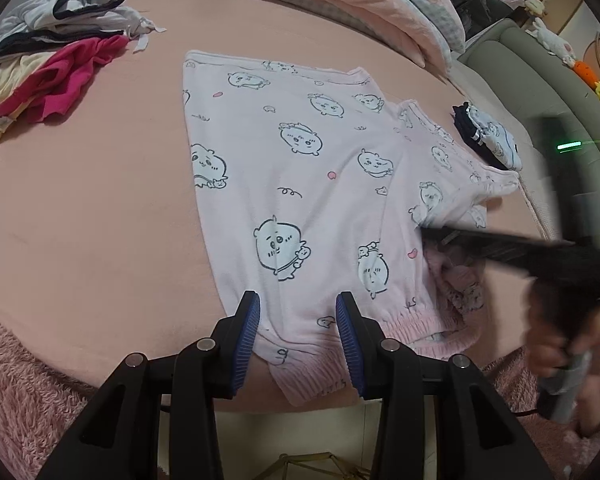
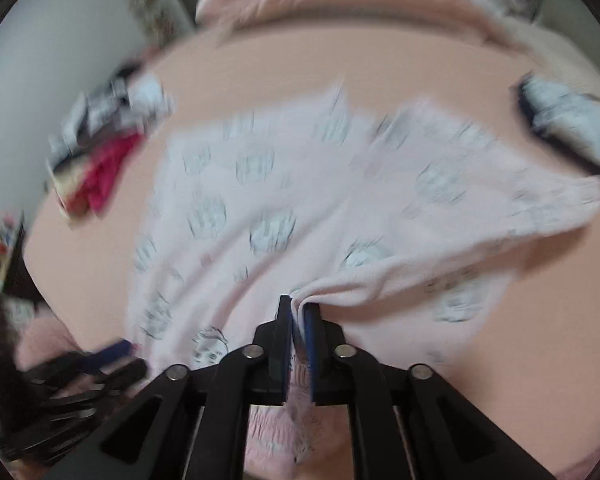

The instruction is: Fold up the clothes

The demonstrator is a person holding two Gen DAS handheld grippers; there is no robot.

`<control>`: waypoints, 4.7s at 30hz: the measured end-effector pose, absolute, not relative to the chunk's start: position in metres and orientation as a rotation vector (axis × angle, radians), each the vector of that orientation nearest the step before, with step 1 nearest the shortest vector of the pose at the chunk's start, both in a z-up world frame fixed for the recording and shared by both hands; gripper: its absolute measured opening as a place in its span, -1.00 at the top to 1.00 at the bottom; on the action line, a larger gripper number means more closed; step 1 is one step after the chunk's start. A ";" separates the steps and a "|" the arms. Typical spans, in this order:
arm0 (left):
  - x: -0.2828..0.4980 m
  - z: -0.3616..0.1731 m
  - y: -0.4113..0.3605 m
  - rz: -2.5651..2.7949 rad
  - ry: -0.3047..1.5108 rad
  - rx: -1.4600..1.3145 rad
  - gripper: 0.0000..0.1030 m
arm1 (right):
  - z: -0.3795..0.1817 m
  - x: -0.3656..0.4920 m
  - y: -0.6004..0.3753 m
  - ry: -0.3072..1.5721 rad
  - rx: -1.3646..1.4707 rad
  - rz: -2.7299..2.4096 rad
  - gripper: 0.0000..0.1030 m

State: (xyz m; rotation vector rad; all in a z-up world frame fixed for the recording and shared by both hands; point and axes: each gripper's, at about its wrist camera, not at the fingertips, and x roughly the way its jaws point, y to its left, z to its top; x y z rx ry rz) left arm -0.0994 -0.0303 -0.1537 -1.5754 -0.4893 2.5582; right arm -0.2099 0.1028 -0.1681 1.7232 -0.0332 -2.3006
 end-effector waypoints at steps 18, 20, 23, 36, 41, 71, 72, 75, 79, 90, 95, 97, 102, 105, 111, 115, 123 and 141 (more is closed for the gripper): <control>-0.148 -0.122 0.081 2.276 -0.206 -1.394 0.30 | -0.133 -0.144 0.226 -0.804 1.504 -2.387 0.24; -0.149 -0.123 0.087 2.302 -0.209 -1.387 0.30 | -0.128 -0.143 0.233 -0.816 1.481 -2.407 0.24; -0.158 -0.129 0.092 2.338 -0.207 -1.424 0.30 | -0.121 -0.136 0.252 -0.900 1.444 -2.497 0.24; -0.145 -0.157 0.099 2.286 -0.243 -1.529 0.30 | -0.147 -0.141 0.237 -0.462 1.619 -2.505 0.24; -0.134 -0.146 0.073 2.313 -0.299 -1.521 0.30 | -0.130 -0.156 0.192 -0.444 1.436 -2.326 0.24; -0.181 -0.154 0.056 2.118 -0.585 -1.644 0.85 | -0.167 -0.149 0.194 -0.179 1.603 -2.373 0.24; -0.178 -0.150 0.050 2.140 -0.604 -1.620 0.86 | -0.168 -0.149 0.192 -0.148 1.603 -2.376 0.24; -0.171 -0.135 0.033 2.210 -0.653 -1.548 0.86 | -0.166 -0.148 0.191 -0.129 1.589 -2.392 0.24; -0.152 -0.113 0.008 2.325 -0.683 -1.471 0.86 | -0.151 -0.149 0.188 -0.183 1.484 -2.418 0.24; -0.091 -0.133 -0.049 2.474 -0.844 -1.531 0.86 | -0.166 -0.158 0.104 0.081 1.477 -2.265 0.24; -0.077 -0.148 -0.048 2.480 -0.848 -1.583 0.86 | -0.172 -0.155 0.133 0.038 1.520 -2.294 0.19; -0.075 -0.152 -0.045 2.471 -0.853 -1.599 0.86 | -0.168 -0.156 0.149 -0.046 1.537 -2.319 0.19; -0.073 -0.156 -0.046 2.444 -0.901 -1.626 0.85 | -0.149 -0.140 0.158 -0.120 1.428 -2.359 0.15; -0.076 -0.155 -0.051 2.421 -0.933 -1.643 0.81 | -0.146 -0.133 0.134 -0.061 1.370 -2.308 0.15; -0.073 -0.125 -0.060 2.537 -0.817 -1.560 0.57 | -0.171 -0.132 0.124 0.047 1.486 -2.295 0.15; -0.085 -0.132 -0.056 2.488 -0.749 -1.580 0.55 | -0.168 -0.128 0.126 0.004 1.477 -2.299 0.15; -0.085 -0.142 -0.035 2.445 -0.660 -1.590 0.56 | -0.163 -0.120 0.107 0.050 1.398 -2.313 0.15; -0.071 -0.175 -0.048 2.467 -0.851 -1.755 0.70 | -0.161 -0.118 0.121 0.096 1.498 -2.304 -0.06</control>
